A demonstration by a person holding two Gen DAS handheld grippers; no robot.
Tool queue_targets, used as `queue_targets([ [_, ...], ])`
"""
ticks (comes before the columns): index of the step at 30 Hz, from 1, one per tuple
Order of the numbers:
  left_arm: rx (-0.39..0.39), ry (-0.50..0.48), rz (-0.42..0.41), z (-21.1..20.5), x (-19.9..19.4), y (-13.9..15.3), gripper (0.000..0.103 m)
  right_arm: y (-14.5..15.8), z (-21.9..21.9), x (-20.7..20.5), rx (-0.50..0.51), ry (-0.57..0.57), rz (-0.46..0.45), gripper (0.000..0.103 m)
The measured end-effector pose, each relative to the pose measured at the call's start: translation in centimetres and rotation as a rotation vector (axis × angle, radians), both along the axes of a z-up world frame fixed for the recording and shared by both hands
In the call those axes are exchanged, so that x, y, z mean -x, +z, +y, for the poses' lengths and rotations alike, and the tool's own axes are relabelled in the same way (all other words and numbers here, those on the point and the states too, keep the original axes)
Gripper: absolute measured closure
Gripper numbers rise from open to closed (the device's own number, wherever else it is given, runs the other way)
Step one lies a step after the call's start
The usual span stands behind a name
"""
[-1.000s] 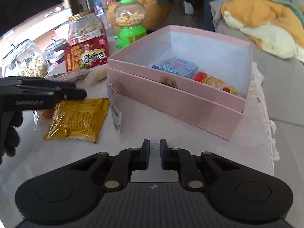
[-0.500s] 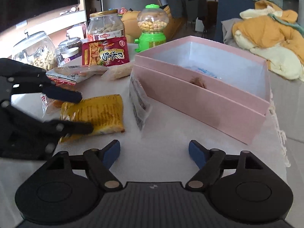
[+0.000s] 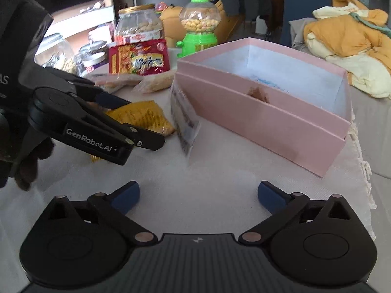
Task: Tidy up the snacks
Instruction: 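Grasp the yellow chip bag with the left gripper while the right grasps the cookie packet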
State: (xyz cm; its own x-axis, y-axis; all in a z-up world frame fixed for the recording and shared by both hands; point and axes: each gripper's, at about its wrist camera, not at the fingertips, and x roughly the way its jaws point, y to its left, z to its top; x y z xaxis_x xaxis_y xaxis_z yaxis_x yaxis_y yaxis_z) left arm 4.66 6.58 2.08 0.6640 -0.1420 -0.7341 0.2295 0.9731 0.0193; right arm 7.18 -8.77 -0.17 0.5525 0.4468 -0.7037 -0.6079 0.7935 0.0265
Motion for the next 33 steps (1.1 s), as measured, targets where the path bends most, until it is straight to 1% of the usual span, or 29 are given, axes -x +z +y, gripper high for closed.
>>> queue_targets([
  [2,0.039,0.058,-0.016,1.0,1.7,0.0,0.033,0.0,0.0,0.0,0.006,0.019,0.004,0.0],
  [4,0.04,0.158,-0.049,2.1,3.9,-0.1,0.034,0.1,0.2,-0.1,0.016,0.017,0.008,0.0],
  [5,0.04,0.201,-0.065,2.6,5.1,-0.1,0.034,0.4,0.4,-0.1,0.022,0.011,0.017,0.003],
  [6,0.048,0.25,-0.077,3.2,6.2,-0.2,0.034,0.8,0.5,-0.2,0.016,0.007,0.013,0.013],
  [7,0.059,0.295,-0.086,3.7,7.2,-0.2,0.034,1.4,0.8,-0.2,0.003,0.003,-0.005,0.016],
  [8,0.076,0.334,-0.092,4.3,8.0,-0.4,0.034,2.3,1.1,-0.3,-0.014,-0.021,-0.041,0.017],
  [10,0.125,0.39,-0.116,5.3,9.5,-0.7,0.034,3.6,1.9,-1.0,-0.045,-0.089,-0.087,0.02],
  [11,0.145,0.408,-0.129,5.7,10.1,-0.7,0.034,4.1,2.4,-1.7,-0.063,-0.109,-0.081,0.034],
  [12,0.161,0.418,-0.139,6.0,10.6,-0.8,0.034,4.3,2.9,-2.3,-0.076,-0.117,-0.058,0.052],
  [13,0.174,0.421,-0.147,6.1,10.8,-0.8,0.034,4.3,3.6,-3.0,-0.083,-0.118,-0.022,0.057],
  [14,0.178,0.421,-0.153,6.2,11.0,-0.9,0.034,4.0,4.4,-3.7,-0.084,-0.11,0.034,0.059],
  [15,0.177,0.419,-0.157,6.2,11.0,-0.9,0.034,3.8,5.0,-4.0,-0.093,-0.087,0.087,0.059],
  [16,0.177,0.419,-0.158,6.2,11.0,-0.9,0.034,3.7,5.7,-3.9,-0.124,-0.036,0.144,0.059],
  [18,0.173,0.419,-0.164,6.2,11.1,-0.9,0.034,4.2,6.2,-3.2,-0.174,0.047,0.19,0.059],
  [21,0.15,0.419,-0.169,5.6,11.1,-1.1,0.034,4.9,6.5,-2.2,-0.16,0.042,0.147,0.059],
  [22,0.145,0.419,-0.17,5.5,10.9,-1.1,0.034,4.9,6.6,-2.1,-0.139,0.031,0.127,0.059],
  [23,0.144,0.419,-0.171,5.5,11.0,-1.2,0.034,4.7,6.8,-2.0,-0.098,0.017,0.091,0.058],
  [25,0.15,0.42,-0.173,5.6,11.1,-1.2,0.033,4.0,7.4,-2.3,-0.033,0.005,0.063,0.056],
  [27,0.158,0.421,-0.174,5.7,11.0,-1.2,0.034,3.1,7.8,-3.4,-0.009,-0.026,0.08,0.056],
  [29,0.163,0.421,-0.175,5.7,11.2,-1.2,0.034,2.4,8.1,-4.5,-0.029,-0.053,0.097,0.055],
  [31,0.167,0.422,-0.176,5.8,11.2,-1.2,0.034,2.1,8.5,-4.9,-0.045,-0.049,0.108,0.055],
  [33,0.171,0.422,-0.177,5.8,11.3,-1.3,0.033,2.1,9.4,-4.5,-0.015,-0.016,0.114,0.054],
])
